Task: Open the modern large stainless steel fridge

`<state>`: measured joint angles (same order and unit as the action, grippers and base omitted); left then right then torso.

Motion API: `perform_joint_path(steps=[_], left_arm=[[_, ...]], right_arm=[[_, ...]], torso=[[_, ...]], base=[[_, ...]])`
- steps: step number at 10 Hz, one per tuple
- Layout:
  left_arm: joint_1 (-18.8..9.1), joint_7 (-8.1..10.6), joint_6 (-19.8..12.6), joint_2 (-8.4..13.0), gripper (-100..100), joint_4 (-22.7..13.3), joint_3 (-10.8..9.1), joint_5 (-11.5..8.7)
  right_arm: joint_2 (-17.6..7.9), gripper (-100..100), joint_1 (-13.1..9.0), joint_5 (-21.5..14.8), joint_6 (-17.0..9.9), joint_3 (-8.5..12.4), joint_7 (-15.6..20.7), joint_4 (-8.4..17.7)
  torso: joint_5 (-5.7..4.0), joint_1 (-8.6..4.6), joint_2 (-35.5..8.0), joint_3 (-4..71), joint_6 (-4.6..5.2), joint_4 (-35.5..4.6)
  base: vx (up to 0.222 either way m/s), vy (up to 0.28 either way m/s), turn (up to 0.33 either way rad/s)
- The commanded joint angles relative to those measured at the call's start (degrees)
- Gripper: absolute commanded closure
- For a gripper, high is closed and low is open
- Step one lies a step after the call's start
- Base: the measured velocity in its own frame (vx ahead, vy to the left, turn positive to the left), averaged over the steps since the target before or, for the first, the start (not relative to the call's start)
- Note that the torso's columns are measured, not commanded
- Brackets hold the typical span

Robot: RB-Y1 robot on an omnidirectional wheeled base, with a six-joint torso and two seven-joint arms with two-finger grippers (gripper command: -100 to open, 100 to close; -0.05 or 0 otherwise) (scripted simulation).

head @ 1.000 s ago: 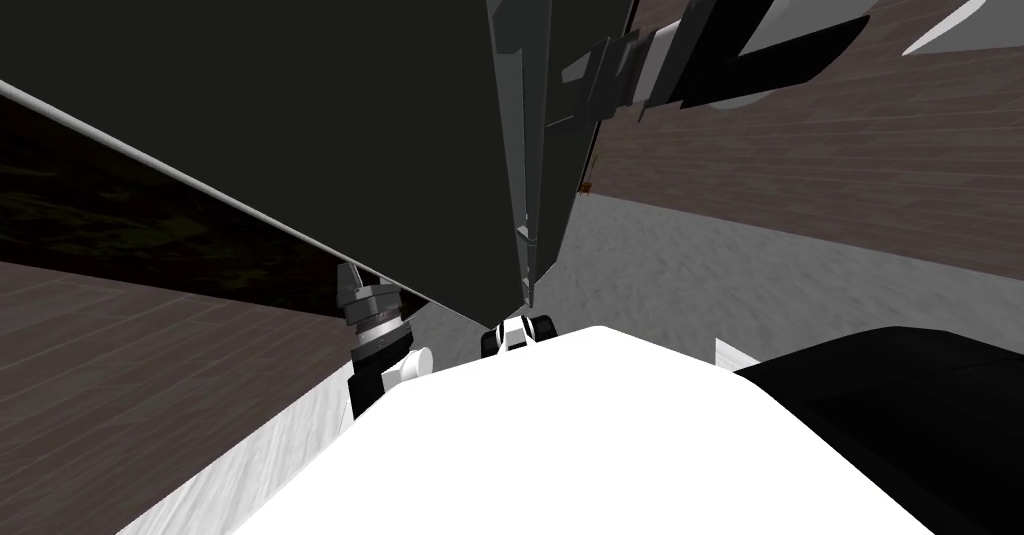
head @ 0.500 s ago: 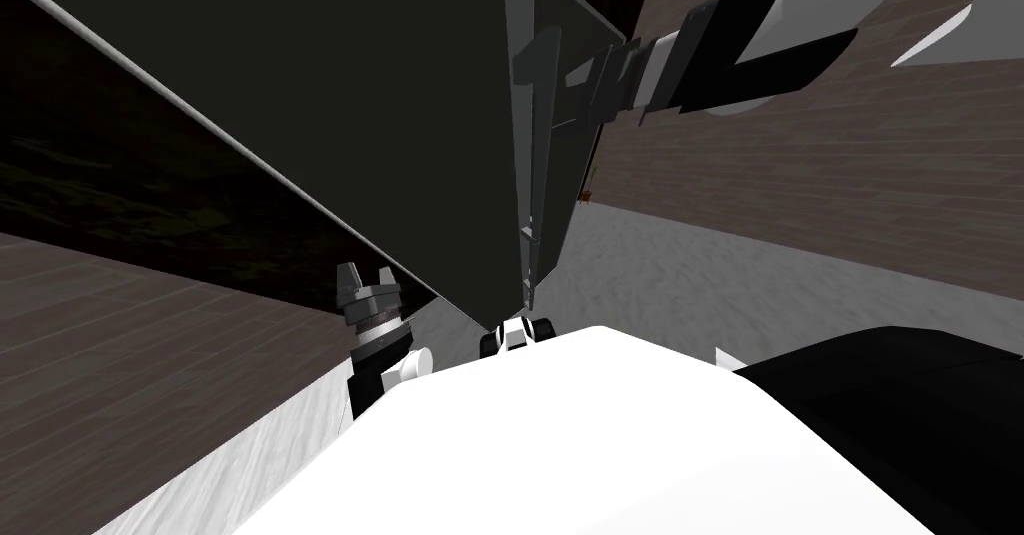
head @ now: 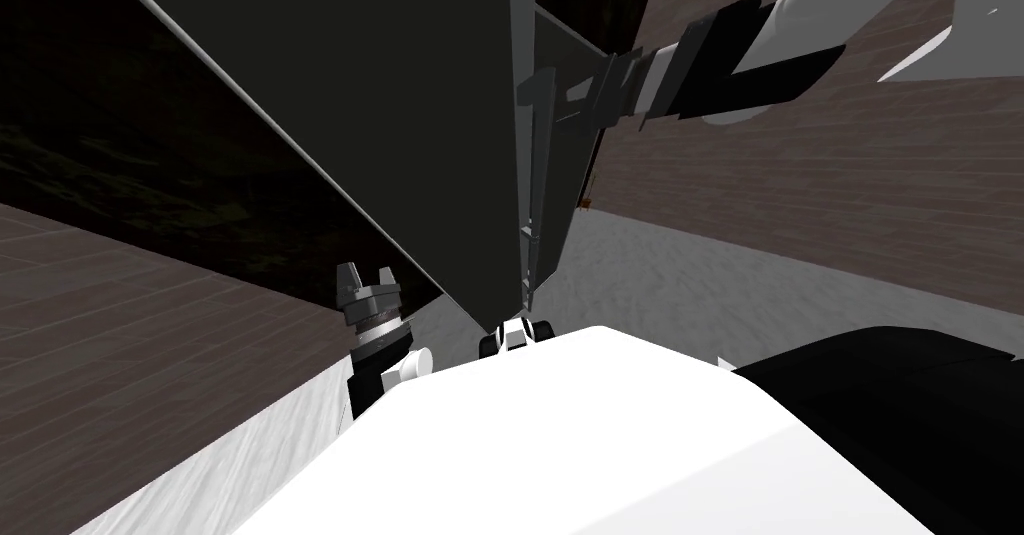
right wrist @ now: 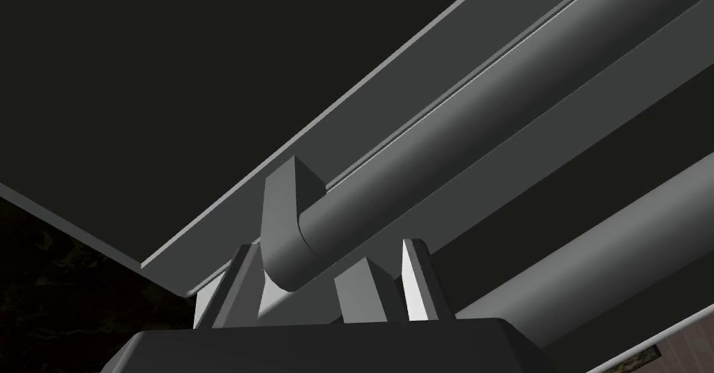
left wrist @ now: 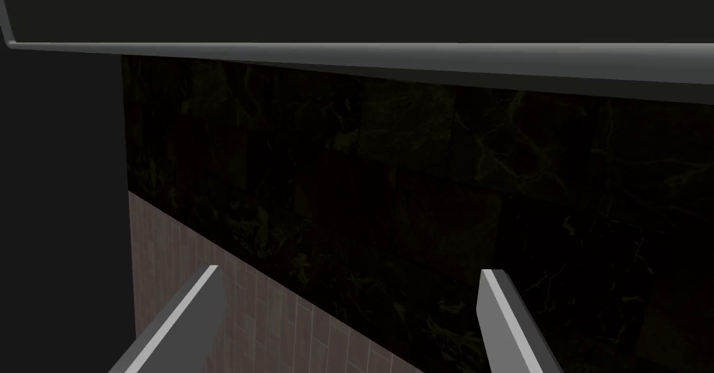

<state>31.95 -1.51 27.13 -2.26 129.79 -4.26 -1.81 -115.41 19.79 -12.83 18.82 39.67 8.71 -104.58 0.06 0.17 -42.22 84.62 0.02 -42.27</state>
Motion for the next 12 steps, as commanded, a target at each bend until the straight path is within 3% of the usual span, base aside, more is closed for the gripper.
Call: perform_joint_path(steps=[1, 2, 3, 4, 8, 9, 10, 12], left_arm=[[-0.01, 0.0, 0.0, 0.0, 0, 0.0, 0.01, 0.0], [-0.01, 0.0, 0.0, -0.01, 0, 0.0, 0.01, 0.0], [-0.01, 0.0, 0.0, -0.01, 0, 0.0, 0.01, 0.0], [-0.01, 0.0, 0.0, 0.0, 0, 0.0, 0.01, 0.0], [-0.02, 0.0, 0.0, 0.0, 0, 0.0, 0.01, 0.0], [-0.02, 0.0, 0.0, 0.0, 0, 0.0, 0.0, 0.0], [-0.02, 0.0, 0.0, 0.0, 0, 0.0, 0.01, 0.0], [-0.03, 0.0, 0.0, -0.02, 0, 0.0, 0.02, 0.0]], right_arm=[[-1.79, 100, -1.18, -1.54, 0.82, 0.35, -2.13, 0.14], [-2.79, 100, -1.29, -1.51, 0.94, 0.65, -2.46, 0.18], [-2.09, 100, -0.92, -1.18, 0.77, 0.55, -1.69, 0.11], [-3.06, -100, -1.11, -1.27, 0.57, 0.77, -2.18, 0.4], [-3.16, -100, -1.44, -1.38, -0.48, 0.9, -2.53, 1.67], [-2.95, 100, -1.58, -1.38, -0.81, 1.0, -2.53, 2.08], [-3.21, 100, -1.47, -1.79, -1.23, 0.07, -2.75, 3.7], [-3.35, 100, -1.41, -1.99, -1.4, -0.4, -2.86, 4.48]], torso=[[0.02, 0.05, -0.1, -0.08, -0.04, -0.03], [0.01, 0.0, -0.18, -0.12, -0.03, -0.06], [-0.03, -0.07, -0.18, -0.13, -0.02, -0.06], [-0.09, -0.26, -0.09, -0.07, -0.03, -0.02], [0.27, 0.48, -0.17, -0.25, -0.38, 0.08], [0.23, 0.45, 0.08, -0.05, -0.4, 0.24], [0.15, 0.32, 0.2, 0.1, -0.24, 0.2], [0.07, 0.22, -0.29, -0.2, -0.05, -0.09]], base=[[-0.013, 0.045, -0.064], [-0.02, 0.056, -0.091], [-0.008, 0.028, -0.017], [-0.056, 0.076, -0.126], [-0.049, 0.077, -0.082], [-0.005, -0.016, -0.017], [-0.095, 0.099, -0.227], [-0.125, 0.15, -0.136]])
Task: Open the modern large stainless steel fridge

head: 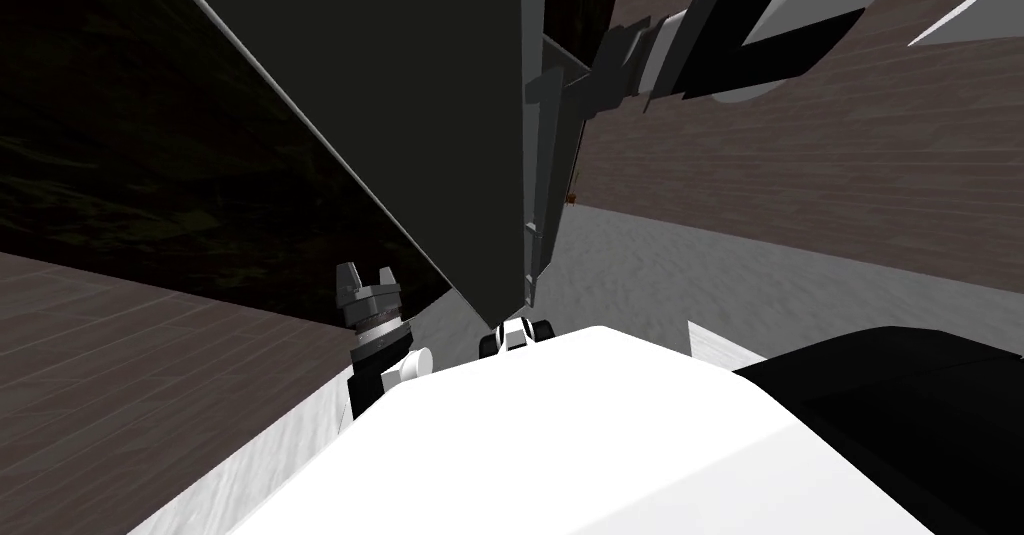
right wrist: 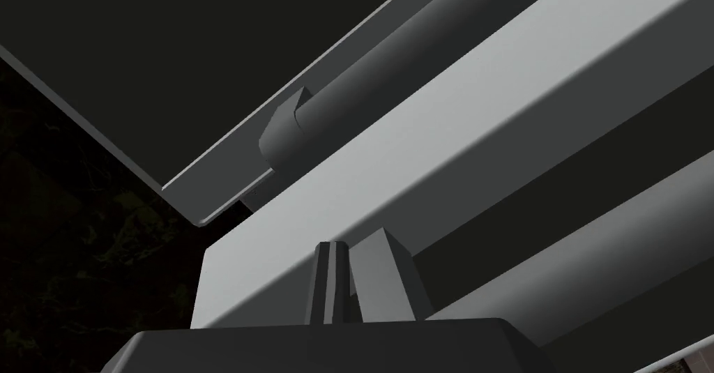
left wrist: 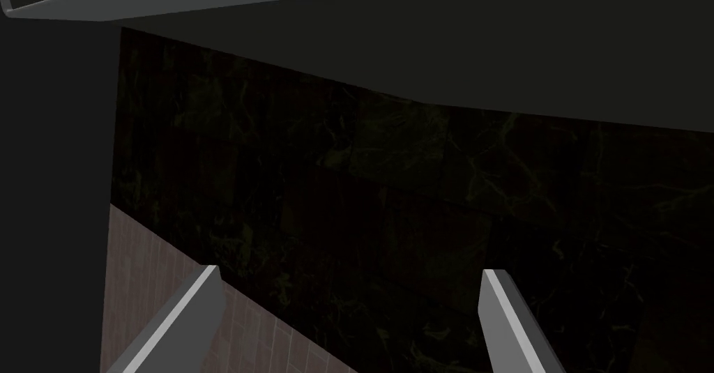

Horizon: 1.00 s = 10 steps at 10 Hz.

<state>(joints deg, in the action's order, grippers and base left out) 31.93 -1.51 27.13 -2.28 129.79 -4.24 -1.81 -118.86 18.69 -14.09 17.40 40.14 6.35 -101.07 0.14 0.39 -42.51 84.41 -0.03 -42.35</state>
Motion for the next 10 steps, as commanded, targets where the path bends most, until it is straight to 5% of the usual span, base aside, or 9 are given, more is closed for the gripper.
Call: perform_joint_path(steps=[1, 8, 9, 10], left_arm=[[0.0, 0.0, 0.0, 0.0, 0, 0.0, 0.0, 0.0], [0.0, 0.0, 0.0, 0.01, 0, 0.0, -0.01, 0.0], [0.0, 0.0, 0.0, 0.01, 0, 0.0, -0.01, 0.0], [0.01, 0.0, 0.0, 0.01, 0, 0.0, -0.01, 0.0]], right_arm=[[-0.05, 100, -0.25, -0.93, -0.15, -1.34, -0.61, 1.75], [-0.89, 100, 0.5, -1.66, -1.03, -3.57, -0.74, 6.03], [-2.48, -100, 1.4, -1.63, -1.18, -3.33, -1.14, 5.4], [-3.4, -100, 1.94, -1.58, -1.24, -3.15, -1.35, 5.0]], torso=[[-0.09, -0.29, 0.05, 0.03, 0.03, 0.0], [-0.15, -0.4, 0.26, 0.18, 0.04, 0.08], [-0.17, -0.55, 0.46, 0.29, -0.01, 0.14], [-0.16, -0.43, 0.55, 0.37, 0.01, 0.19]], base=[[-0.145, 0.152, -0.187], [-0.149, 0.136, -0.165], [-0.031, 0.069, -0.041], [-0.039, 0.103, -0.115]])
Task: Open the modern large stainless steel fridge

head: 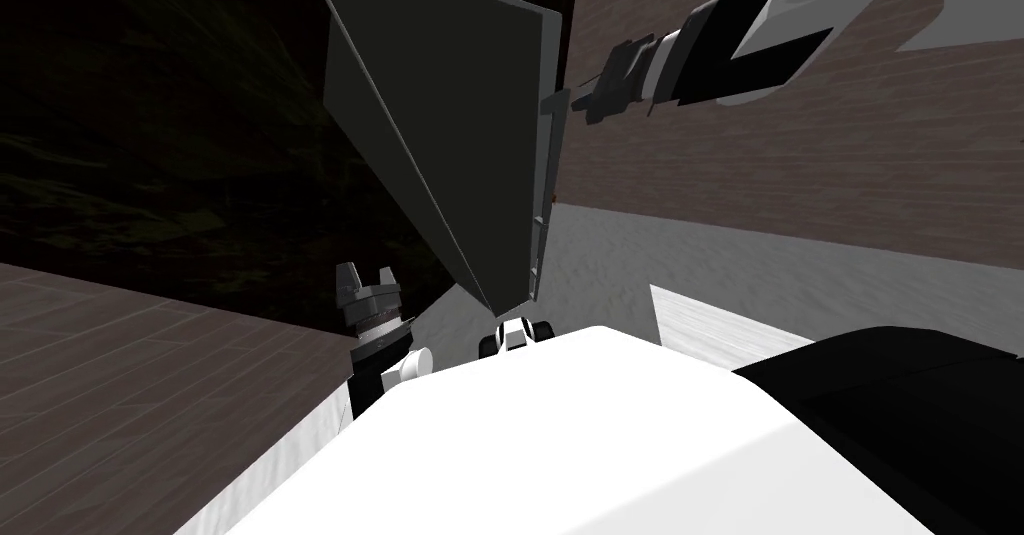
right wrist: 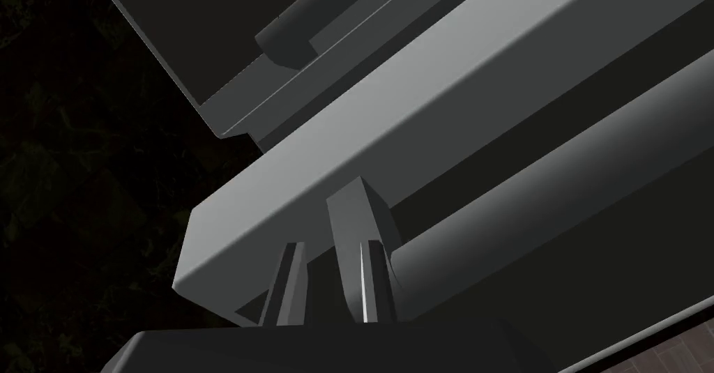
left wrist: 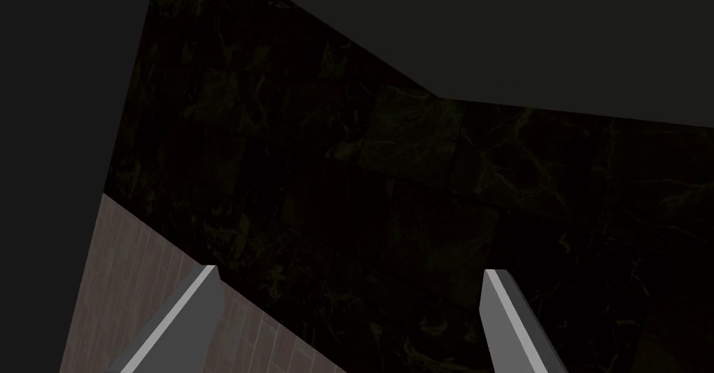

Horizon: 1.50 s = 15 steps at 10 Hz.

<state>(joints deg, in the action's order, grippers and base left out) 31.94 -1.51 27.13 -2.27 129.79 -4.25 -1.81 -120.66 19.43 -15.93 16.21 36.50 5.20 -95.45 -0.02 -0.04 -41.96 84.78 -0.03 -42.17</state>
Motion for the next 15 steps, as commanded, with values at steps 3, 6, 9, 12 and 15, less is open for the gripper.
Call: perform_joint_path(steps=[3, 6, 9, 12, 15], left_arm=[[0.0, 0.0, 0.0, 0.01, 0, 0.0, -0.01, 0.0], [-0.01, 0.0, 0.0, -0.01, 0, 0.0, 0.01, 0.0], [-0.01, 0.0, 0.0, -0.01, 0, 0.0, 0.01, 0.0], [-0.01, 0.0, 0.0, 0.0, 0, 0.0, 0.01, 0.0], [0.0, 0.0, 0.0, 0.01, 0, 0.0, 0.0, 0.0]], right_arm=[[-0.59, 100, 0.47, 0.24, -0.65, 0.68, -0.13, 0.63], [-1.1, 100, 0.53, -0.15, -1.1, -0.58, -0.52, 2.87], [-1.62, 100, 0.6, -0.53, -1.56, -1.84, -0.93, 5.12], [-3.26, -100, 0.98, -1.14, -1.85, -3.36, -1.86, 5.21], [-3.12, -100, 0.84, -1.13, -2.39, -3.27, -1.86, 6.15]], torso=[[0.2, 0.44, 0.24, 0.16, -0.29, 0.24], [0.15, 0.4, -0.62, -0.41, 0.03, -0.22], [0.01, -0.02, -0.4, -0.28, 0.03, -0.16], [-0.03, -0.19, -0.1, -0.09, -0.01, -0.06], [0.21, 0.45, 0.15, 0.06, -0.45, 0.29]], base=[[-0.017, 0.005, -0.037], [-0.101, 0.153, -0.17], [-0.133, 0.175, -0.161], [-0.106, 0.14, -0.116], [-0.03, 0.088, -0.103]])
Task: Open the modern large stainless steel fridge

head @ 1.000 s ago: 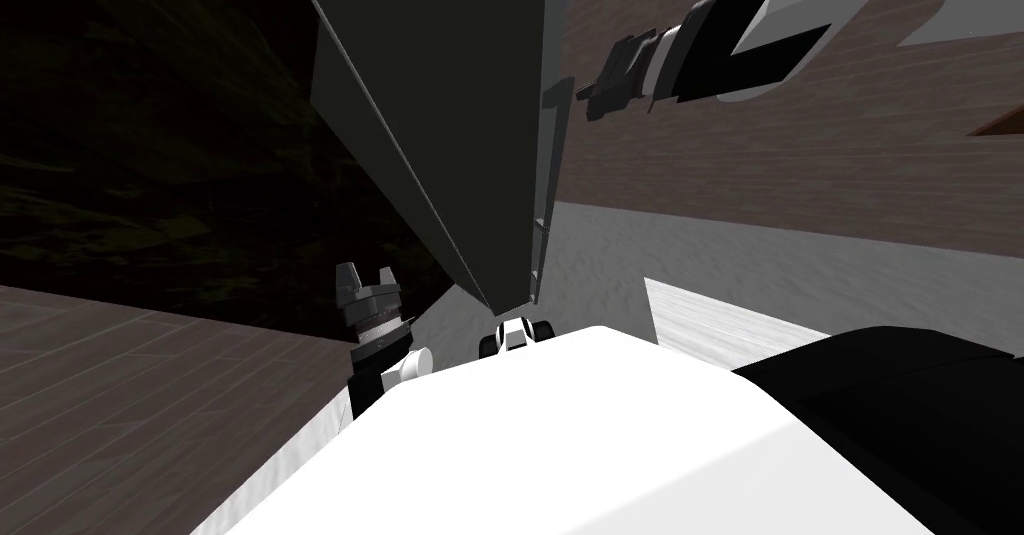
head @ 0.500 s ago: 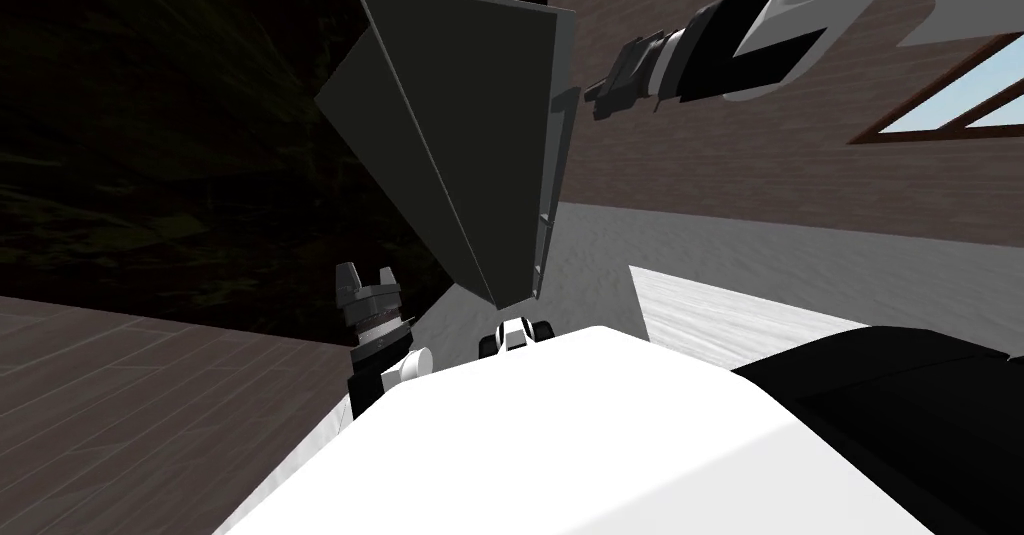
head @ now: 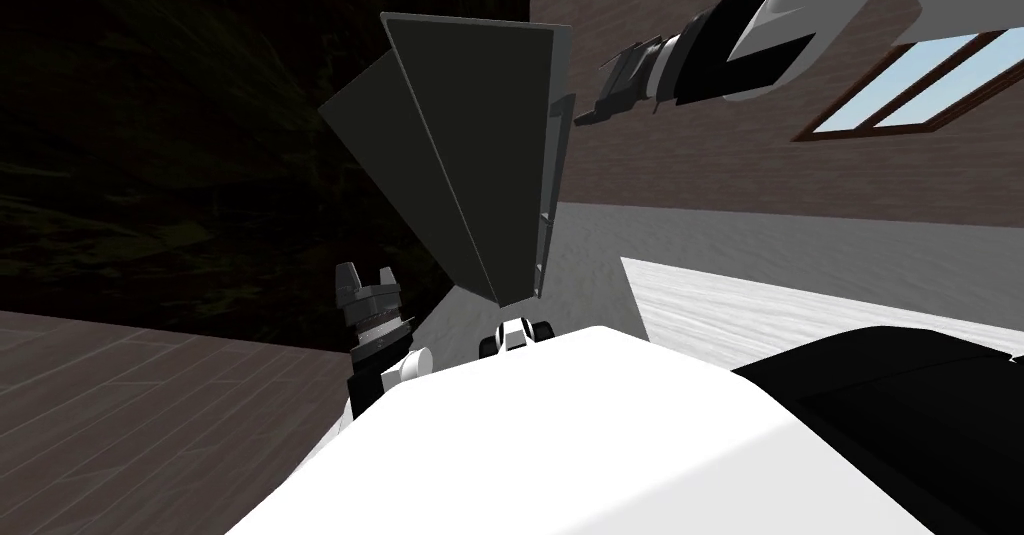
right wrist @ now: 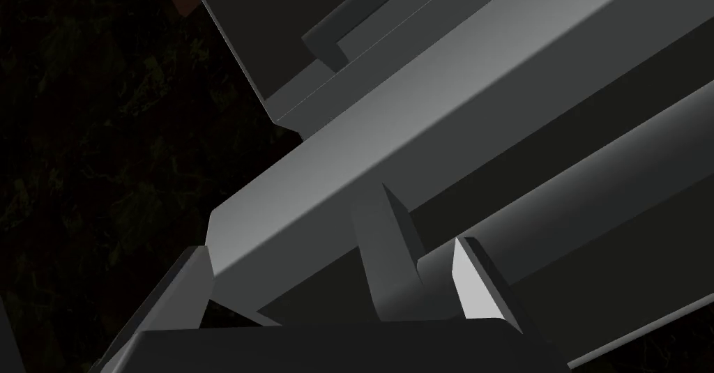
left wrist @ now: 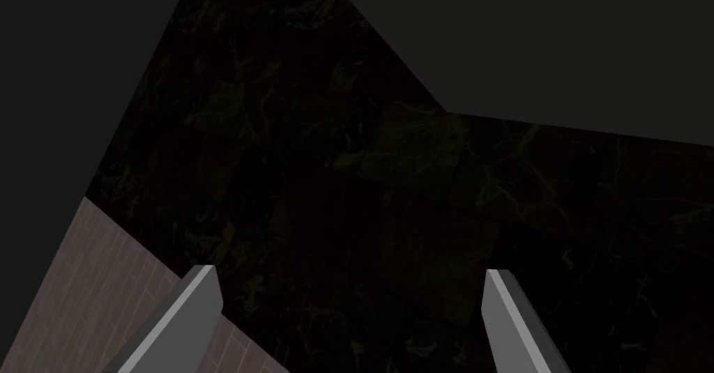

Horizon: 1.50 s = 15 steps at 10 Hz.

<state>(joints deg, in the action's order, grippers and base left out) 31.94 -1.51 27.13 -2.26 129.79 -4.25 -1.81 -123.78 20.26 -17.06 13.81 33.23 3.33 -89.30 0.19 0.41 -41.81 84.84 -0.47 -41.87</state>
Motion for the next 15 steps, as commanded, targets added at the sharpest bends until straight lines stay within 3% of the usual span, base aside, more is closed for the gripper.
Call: perform_joint_path(steps=[1, 5, 7, 8, 11, 13, 15], left_arm=[[0.0, 0.0, 0.0, 0.0, 0, 0.0, 0.0, 0.0], [0.0, 0.0, 0.0, -0.02, 0, 0.0, 0.02, 0.0], [-0.01, 0.0, 0.0, -0.01, 0, 0.0, 0.02, 0.0], [0.0, 0.0, 0.0, 0.0, 0, 0.0, 0.0, 0.0], [0.0, 0.0, 0.0, -0.01, 0, 0.0, 0.01, 0.0], [0.0, 0.0, 0.0, 0.0, 0, 0.0, 0.0, 0.0], [0.01, 0.0, 0.0, 0.01, 0, 0.0, -0.01, 0.0]], right_arm=[[0.06, 100, 0.03, 0.0, 0.02, -0.03, 0.02, -0.01], [-0.85, 100, 0.06, -0.31, -0.49, -1.92, -0.77, 3.26], [-0.61, 100, -1.14, -0.91, -0.65, -2.94, -1.4, 2.59], [-0.87, -100, -1.75, -1.14, -0.47, -4.54, -1.52, 2.78], [-1.24, -100, -2.93, -1.64, -0.27, -7.58, -1.84, 2.97], [-0.88, -100, -2.93, -1.56, 0.03, -6.97, -1.74, 4.17], [-4.17, -100, -3.93, -0.39, 1.65, -6.33, -3.94, 5.63]], torso=[[-0.05, -0.16, 0.11, 0.14, 0.1, -0.07], [-0.08, -0.1, -0.73, -0.46, 0.48, -0.52], [-0.21, -0.55, -0.52, -0.32, 0.45, -0.44], [-0.34, -0.86, -0.22, -0.12, 0.47, -0.33], [0.02, 0.25, -0.17, -0.1, 0.06, -0.03], [0.05, -0.01, 0.03, 0.09, 0.02, -0.12], [-0.18, -0.46, -0.13, -0.03, 0.39, -0.28]], base=[[-0.017, -0.002, -0.013], [-0.093, 0.174, -0.178], [-0.068, 0.102, -0.026], [-0.001, 0.103, -0.045], [-0.026, 0.168, -0.076], [-0.025, 0.035, -0.041], [0.024, -0.026, -0.136]])
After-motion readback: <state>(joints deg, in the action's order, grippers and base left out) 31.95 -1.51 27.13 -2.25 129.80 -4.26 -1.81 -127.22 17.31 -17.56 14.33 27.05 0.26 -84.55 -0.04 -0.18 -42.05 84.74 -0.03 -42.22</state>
